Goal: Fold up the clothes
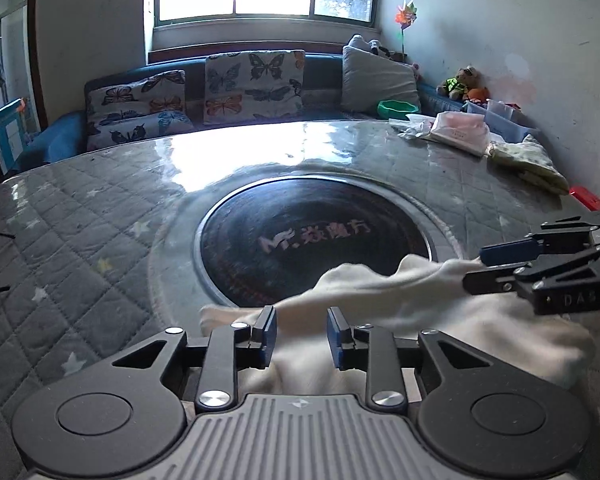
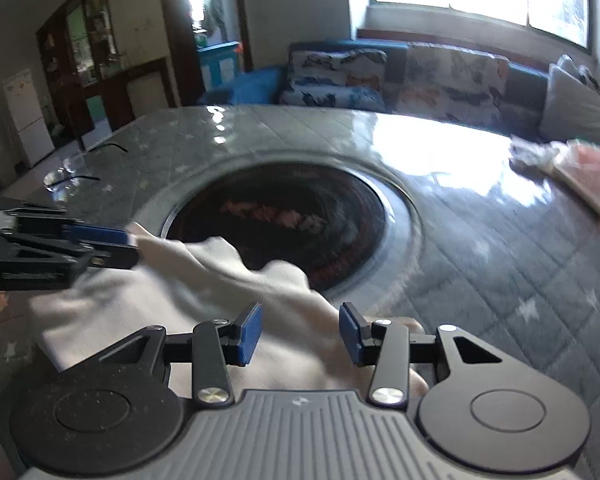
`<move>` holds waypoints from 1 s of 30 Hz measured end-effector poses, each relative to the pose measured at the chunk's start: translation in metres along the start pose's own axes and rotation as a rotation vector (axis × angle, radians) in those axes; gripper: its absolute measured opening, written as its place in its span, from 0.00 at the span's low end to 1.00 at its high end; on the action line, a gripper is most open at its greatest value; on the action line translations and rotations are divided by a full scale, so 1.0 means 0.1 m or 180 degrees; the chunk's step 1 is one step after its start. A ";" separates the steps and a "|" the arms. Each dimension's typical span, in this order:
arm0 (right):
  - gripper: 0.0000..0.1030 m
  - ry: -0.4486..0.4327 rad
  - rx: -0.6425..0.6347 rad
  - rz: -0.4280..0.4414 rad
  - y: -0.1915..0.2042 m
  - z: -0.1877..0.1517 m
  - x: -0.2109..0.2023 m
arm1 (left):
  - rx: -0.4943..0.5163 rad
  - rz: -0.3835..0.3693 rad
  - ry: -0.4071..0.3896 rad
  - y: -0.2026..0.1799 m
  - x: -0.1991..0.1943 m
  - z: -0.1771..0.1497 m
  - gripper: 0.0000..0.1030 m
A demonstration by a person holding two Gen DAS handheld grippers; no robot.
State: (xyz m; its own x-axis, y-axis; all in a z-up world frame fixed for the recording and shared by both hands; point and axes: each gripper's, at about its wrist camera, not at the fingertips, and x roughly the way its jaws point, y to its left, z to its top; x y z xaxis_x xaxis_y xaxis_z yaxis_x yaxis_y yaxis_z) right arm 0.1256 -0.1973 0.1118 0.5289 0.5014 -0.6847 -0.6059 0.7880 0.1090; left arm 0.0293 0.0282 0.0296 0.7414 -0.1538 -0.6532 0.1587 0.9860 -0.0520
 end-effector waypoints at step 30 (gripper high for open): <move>0.45 -0.0108 -0.0458 0.0222 0.55 -0.18 -0.44 | 0.0033 -0.0071 -0.0241 -0.13 -0.49 -0.14 0.62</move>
